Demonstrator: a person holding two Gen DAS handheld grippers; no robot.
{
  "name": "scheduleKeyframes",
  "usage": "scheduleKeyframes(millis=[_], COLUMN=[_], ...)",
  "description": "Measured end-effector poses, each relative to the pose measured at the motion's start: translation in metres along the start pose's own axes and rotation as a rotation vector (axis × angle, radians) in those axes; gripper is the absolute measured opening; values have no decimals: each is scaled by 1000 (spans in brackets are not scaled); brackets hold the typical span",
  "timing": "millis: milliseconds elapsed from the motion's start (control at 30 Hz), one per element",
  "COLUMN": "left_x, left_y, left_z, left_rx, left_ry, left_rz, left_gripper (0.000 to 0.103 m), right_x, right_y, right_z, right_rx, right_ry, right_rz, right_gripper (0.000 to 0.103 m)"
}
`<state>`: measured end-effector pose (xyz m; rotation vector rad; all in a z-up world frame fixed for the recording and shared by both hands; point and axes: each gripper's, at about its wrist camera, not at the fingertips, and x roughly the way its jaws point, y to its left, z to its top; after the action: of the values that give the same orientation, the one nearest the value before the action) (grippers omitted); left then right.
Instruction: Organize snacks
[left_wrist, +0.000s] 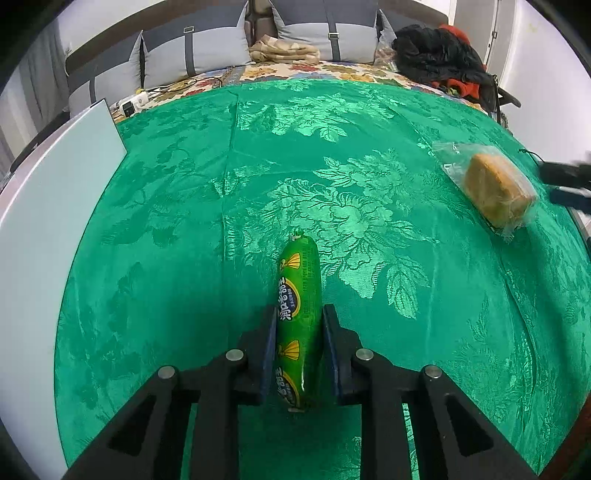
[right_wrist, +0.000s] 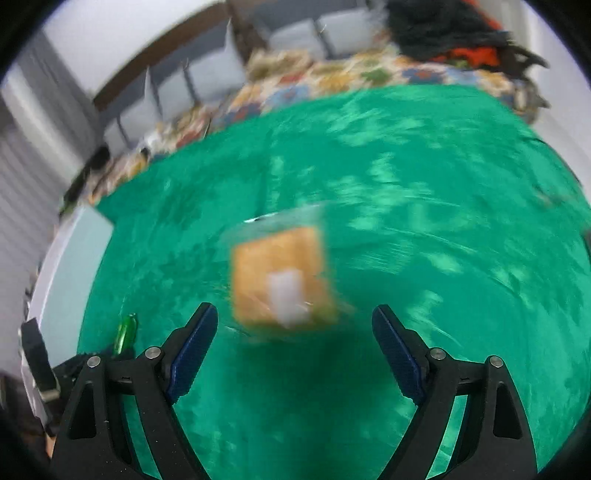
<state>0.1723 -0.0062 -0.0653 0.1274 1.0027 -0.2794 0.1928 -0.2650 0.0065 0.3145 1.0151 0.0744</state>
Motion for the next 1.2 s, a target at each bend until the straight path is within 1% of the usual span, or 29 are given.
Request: scheduleKeyframes(millis=[33,67,100,133,167,200,267,300,367,433,533,600,667,767,867,967,1000,1067,1133,1200], left_x=[0,0,0,0,0,0,-1,-3,-6,-12,-27,-39,-51,-82,-122,-163,-182,-203,-223,-231], left_y=[-1,0,0,0,0,0,2,4,6,7,7,10,13,26,44,74,92,120,162,200], left_z=[0,0,0,0,0,0,-1,-3,-8,-12,-20,-24,-25,-24,-19,-16,-17,-20,-28,-40], left_rx=[0,0,-1,-2,-3,-5,-15,-25,-44,-62,-100,-133,-166,-226,-253,-266,-276,-298,-333,-373], left_ry=[-1,-1,-2,-3,-2,-2,-3,-10,-21,-33,-44,-46,-51,-83,-150,-223,-252,-284,-307,-305], left_rz=[0,1,0,-2,-3,-5,-11,-17,-30,-49,-98,-133,-163,-212,-226,-201,-178,-135,-49,41], left_gripper=[23,23,23,23,23,23,23,22,22,22,22,22,22,22,22,22,22,22,22,22], right_x=[14,37,54,73,83,88,81,74,55,36,4,-8,-15,-26,-38,-50,-55,-65,-74,-79], right_y=[9,21,27,33,35,38,37,34,29,27,21,18,15,32,55,93,111,150,197,250], right_z=[7,14,15,14,13,10,7,5,-2,-10,-26,-41,-53,-69,-67,-54,-49,-40,-31,-24], right_rx=[-25,-68,-95,-122,-132,-148,-120,-98,-73,-71,-46,-19,4,12,-6,-57,-83,-136,-193,-258], right_ry=[40,106,155,208,229,224,184,163,121,84,33,20,15,4,-20,-52,-64,-80,-85,-79], right_rz=[-42,-109,-159,-192,-202,-239,-228,-212,-179,-146,-36,15,47,95,141,207,237,301,376,454], right_gripper=[88,89,89,91,92,92,88,83,80,80,80,80,80,80,80,80,80,80,81,81])
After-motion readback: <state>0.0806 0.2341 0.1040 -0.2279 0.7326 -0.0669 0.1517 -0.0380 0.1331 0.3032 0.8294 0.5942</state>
